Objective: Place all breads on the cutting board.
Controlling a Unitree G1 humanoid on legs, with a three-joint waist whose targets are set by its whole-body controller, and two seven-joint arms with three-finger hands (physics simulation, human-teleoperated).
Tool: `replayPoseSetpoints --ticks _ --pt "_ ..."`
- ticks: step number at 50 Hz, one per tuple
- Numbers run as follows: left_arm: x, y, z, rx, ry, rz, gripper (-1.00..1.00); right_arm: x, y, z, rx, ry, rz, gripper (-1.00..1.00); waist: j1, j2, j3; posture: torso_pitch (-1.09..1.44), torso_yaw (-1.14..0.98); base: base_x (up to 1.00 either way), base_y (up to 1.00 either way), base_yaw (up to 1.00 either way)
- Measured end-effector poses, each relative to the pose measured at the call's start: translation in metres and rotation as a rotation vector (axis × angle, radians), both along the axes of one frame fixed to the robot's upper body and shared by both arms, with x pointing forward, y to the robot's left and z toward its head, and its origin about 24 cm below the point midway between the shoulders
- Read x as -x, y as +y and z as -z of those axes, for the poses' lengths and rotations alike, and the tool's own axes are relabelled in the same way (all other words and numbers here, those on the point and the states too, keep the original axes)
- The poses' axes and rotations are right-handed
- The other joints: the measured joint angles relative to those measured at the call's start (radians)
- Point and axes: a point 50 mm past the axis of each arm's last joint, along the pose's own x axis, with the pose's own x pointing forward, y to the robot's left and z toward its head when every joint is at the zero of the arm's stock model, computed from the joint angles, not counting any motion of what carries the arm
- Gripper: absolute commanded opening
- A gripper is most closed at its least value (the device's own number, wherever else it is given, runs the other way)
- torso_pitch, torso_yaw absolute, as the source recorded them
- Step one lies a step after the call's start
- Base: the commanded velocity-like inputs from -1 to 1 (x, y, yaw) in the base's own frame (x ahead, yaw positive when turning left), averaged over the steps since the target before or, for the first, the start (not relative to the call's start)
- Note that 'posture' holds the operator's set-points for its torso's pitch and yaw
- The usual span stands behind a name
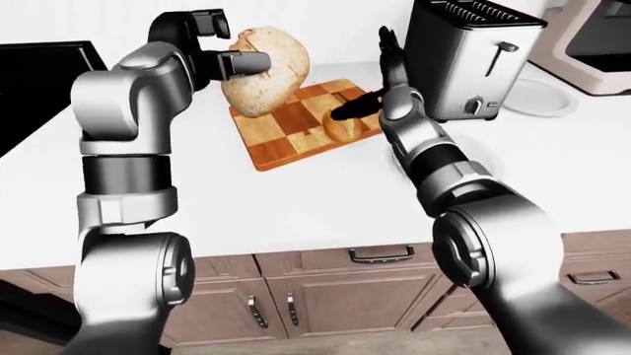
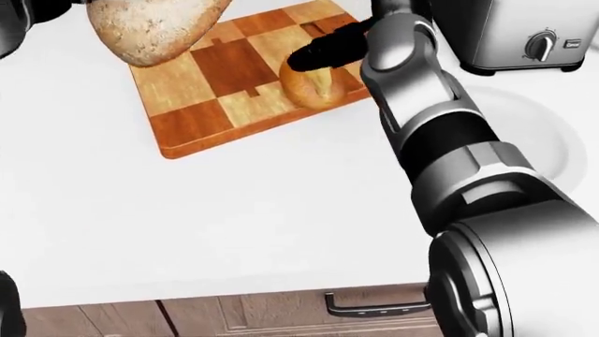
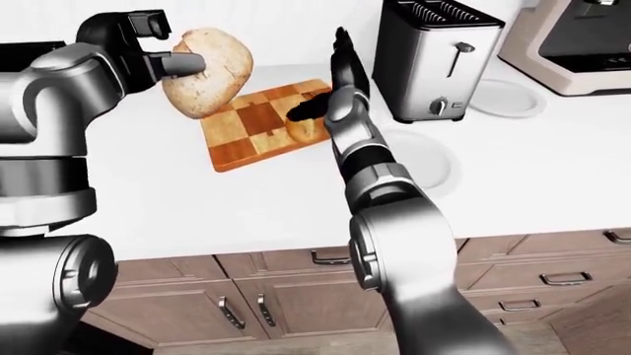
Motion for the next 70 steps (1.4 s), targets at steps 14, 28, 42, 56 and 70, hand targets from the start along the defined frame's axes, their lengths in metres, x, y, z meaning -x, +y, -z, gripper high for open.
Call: replayPoseSetpoints --ticks 14,28,42,56,70 --pt "-0.035 -0.024 0.027 -0.097 0.090 0.041 -1.00 0.008 -0.022 -0.097 -0.032 -0.150 0.062 1.00 0.005 -0.015 0.004 0.00 0.00 0.00 0.00 0.00" --pt "-0.047 -0.048 0.024 -0.243 0.079 0.076 -1.00 0.034 -0.029 -0.180 0.009 -0.293 0.048 1.00 0.005 -0.027 0.007 0.00 0.00 0.00 0.00 0.00" --pt "-0.048 -0.046 0.043 -0.384 0.142 0.078 -1.00 0.035 -0.028 -0.184 -0.006 -0.266 0.018 1.00 0.001 -0.025 0.013 0.00 0.00 0.00 0.00 0.00" --pt "-0.049 -0.033 0.045 -0.456 0.139 -0.027 -1.00 0.031 -0.027 -0.175 -0.007 -0.251 0.011 1.00 0.002 -0.024 0.010 0.00 0.00 0.00 0.00 0.00" --pt "-0.050 -0.042 0.069 -0.537 0.146 -0.050 -1.00 0.030 -0.032 -0.172 -0.004 -0.255 0.008 1.00 0.002 -0.026 0.008 0.00 0.00 0.00 0.00 0.00"
